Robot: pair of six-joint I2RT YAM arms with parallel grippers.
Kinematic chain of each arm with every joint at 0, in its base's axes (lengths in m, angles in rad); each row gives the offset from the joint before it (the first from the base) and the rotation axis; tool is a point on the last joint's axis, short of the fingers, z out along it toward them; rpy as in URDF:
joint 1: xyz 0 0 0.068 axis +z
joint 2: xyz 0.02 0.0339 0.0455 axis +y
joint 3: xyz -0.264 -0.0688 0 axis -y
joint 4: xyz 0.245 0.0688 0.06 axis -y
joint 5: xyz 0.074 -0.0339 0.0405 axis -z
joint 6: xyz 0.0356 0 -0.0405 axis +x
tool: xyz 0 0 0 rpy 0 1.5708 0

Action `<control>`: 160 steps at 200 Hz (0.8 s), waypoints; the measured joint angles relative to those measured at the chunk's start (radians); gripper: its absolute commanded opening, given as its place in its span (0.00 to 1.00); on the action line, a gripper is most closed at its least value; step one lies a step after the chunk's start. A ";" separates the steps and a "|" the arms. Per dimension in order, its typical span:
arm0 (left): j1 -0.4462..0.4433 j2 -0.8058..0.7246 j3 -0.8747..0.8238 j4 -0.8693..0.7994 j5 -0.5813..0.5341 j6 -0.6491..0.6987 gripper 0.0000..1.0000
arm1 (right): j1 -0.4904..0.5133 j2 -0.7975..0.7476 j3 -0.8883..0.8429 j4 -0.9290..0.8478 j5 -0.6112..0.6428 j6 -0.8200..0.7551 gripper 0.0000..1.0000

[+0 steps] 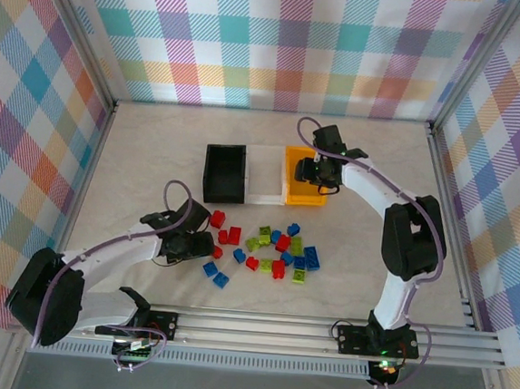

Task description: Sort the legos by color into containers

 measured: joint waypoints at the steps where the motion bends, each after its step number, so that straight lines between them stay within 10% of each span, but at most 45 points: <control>1: 0.000 0.002 0.000 0.000 0.000 0.000 0.73 | 0.000 -0.001 0.000 0.000 0.000 0.000 0.59; 98: -0.001 0.072 0.002 0.030 -0.073 0.041 0.39 | 0.000 -0.016 -0.022 0.016 0.000 0.007 0.59; 160: -0.001 0.043 0.104 -0.011 -0.073 0.055 0.37 | 0.000 -0.061 -0.057 0.017 -0.003 0.008 0.59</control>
